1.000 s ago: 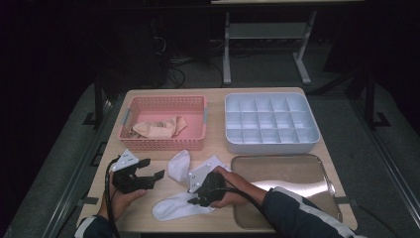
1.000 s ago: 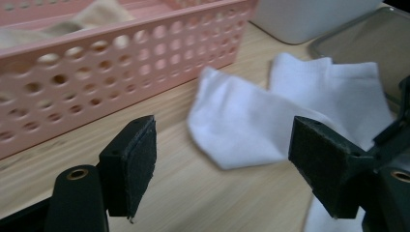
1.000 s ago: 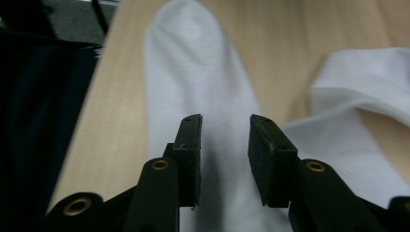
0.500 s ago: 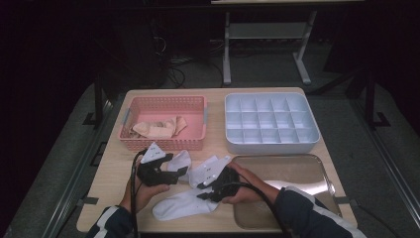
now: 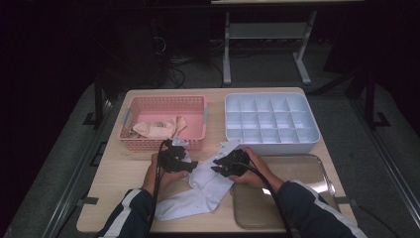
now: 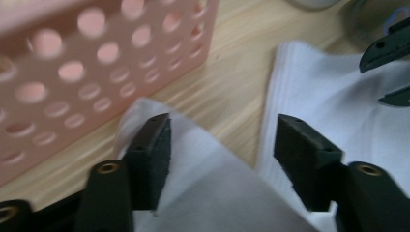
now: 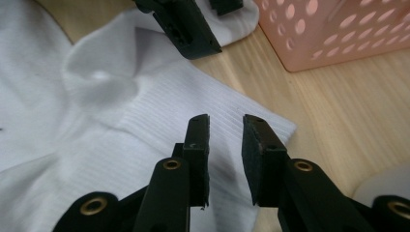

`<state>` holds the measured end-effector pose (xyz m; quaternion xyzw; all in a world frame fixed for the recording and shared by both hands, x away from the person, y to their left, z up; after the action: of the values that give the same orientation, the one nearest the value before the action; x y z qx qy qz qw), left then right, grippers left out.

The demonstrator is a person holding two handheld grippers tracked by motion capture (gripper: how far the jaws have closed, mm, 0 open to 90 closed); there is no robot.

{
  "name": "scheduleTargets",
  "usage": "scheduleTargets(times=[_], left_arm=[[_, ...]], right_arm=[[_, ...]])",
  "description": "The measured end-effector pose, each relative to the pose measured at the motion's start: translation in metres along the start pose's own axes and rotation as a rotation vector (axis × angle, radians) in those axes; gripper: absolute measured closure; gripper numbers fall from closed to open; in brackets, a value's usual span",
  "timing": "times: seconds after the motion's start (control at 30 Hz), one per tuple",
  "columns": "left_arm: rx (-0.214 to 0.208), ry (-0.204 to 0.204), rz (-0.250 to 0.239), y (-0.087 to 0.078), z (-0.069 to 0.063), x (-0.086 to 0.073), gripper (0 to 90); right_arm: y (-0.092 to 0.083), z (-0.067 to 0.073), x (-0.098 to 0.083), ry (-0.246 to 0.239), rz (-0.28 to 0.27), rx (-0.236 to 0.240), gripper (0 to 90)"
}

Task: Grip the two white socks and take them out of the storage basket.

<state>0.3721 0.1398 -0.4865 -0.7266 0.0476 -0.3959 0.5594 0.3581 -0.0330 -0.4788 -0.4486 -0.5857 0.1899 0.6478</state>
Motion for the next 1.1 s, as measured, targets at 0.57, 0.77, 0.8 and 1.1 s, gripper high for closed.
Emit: scheduleTargets(times=[0.57,0.77,0.8,1.1], left_arm=[[-0.038,0.012,-0.146,-0.034,0.016,-0.019,89.9],[-0.069,0.017,-0.124,-0.028,0.005,-0.016,75.2],[-0.066,0.029,-0.115,-0.024,0.002,-0.014,71.5],[0.095,0.026,0.011,0.002,0.006,-0.013,47.6]], right_arm=[[0.026,-0.012,-0.003,0.090,0.031,0.006,72.1],[0.026,-0.011,-0.002,0.069,0.039,-0.008,72.2],[0.026,-0.011,-0.002,0.070,0.039,-0.011,72.2],[0.025,-0.009,-0.004,0.057,0.042,-0.016,72.0]])
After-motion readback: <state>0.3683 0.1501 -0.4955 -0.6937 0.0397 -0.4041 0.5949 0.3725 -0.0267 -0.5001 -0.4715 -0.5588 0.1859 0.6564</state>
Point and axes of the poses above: each handheld gripper's, and its own axes: y roughly forward along the jaws, x roughly out of its top, z roughly to its left, the point moved 5 cm from there along y, roughly forward along the jaws, and after that the axes turned 7 degrees about z, right-handed, at the moved point
